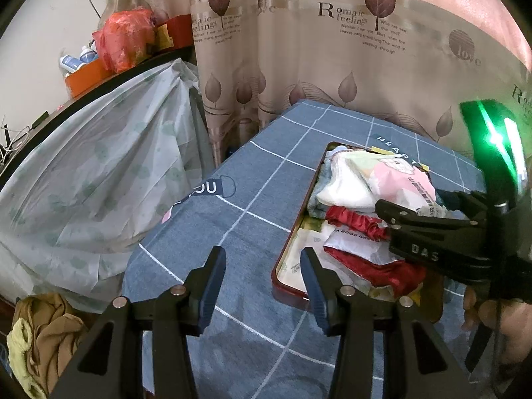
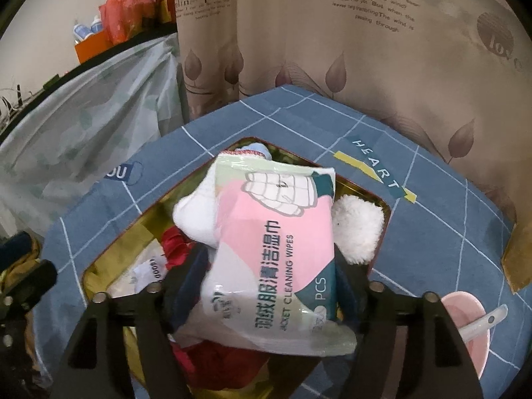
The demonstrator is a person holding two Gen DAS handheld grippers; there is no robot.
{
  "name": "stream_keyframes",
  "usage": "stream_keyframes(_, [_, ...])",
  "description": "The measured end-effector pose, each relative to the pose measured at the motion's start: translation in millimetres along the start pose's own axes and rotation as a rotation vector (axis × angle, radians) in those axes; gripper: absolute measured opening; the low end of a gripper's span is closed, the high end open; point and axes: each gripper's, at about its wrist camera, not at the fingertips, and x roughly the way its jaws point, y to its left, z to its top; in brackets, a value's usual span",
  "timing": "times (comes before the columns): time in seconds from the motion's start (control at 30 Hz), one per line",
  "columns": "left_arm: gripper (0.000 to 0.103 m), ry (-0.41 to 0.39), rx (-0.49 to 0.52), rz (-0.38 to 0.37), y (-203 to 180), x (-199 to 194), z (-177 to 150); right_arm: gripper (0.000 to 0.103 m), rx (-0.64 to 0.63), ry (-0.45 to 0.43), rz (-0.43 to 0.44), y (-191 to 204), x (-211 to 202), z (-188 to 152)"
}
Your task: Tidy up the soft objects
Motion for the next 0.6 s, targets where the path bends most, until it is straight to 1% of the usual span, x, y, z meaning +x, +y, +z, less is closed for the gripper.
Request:
stream_keyframes(0.07, [0.047,0.002,-0.001,0.001,-1.1,1.4,0.3,0.083,-0.008,-0.021,-0.007,1.4,-8.1,-0.2])
stream_keyframes(0.17, [0.048,0.001,0.001,0.002,-1.3,1.8,0.5,0.087,-0.010,-0.046,-0.010,3.0,-24.2,-0.5])
stream_keyframes(0.27, [0.048,0.003,0.001,0.003,-1.6,1.5,0.2,0.093,0.002,-0.077,-0.027,1.0,-44.3,-5.4])
stream_keyframes(0.4, [0.048,-0.002,0.010,0.002,-2.8,1.2,2.3,0.100,0.059,-0.109,-0.069,-6.3,-74.2,-25.2])
stream_keyframes(0.47, [0.048,-0.006,0.018,0.005,-4.2,1.3,2.4,0.100,0.081,-0.116,-0.094,-8.9,-84.1,-36.6])
stream_keyframes(0.53, [0.049,-0.010,0.027,0.006,-6.2,0.8,2.1,0.101,0.104,-0.117,-0.145,-8.8,-95.1,-53.5])
stream_keyframes(0.6, [0.053,-0.015,0.039,0.009,-9.4,0.1,1.3,0.102,0.121,-0.120,-0.182,-7.8,-102.6,-68.1])
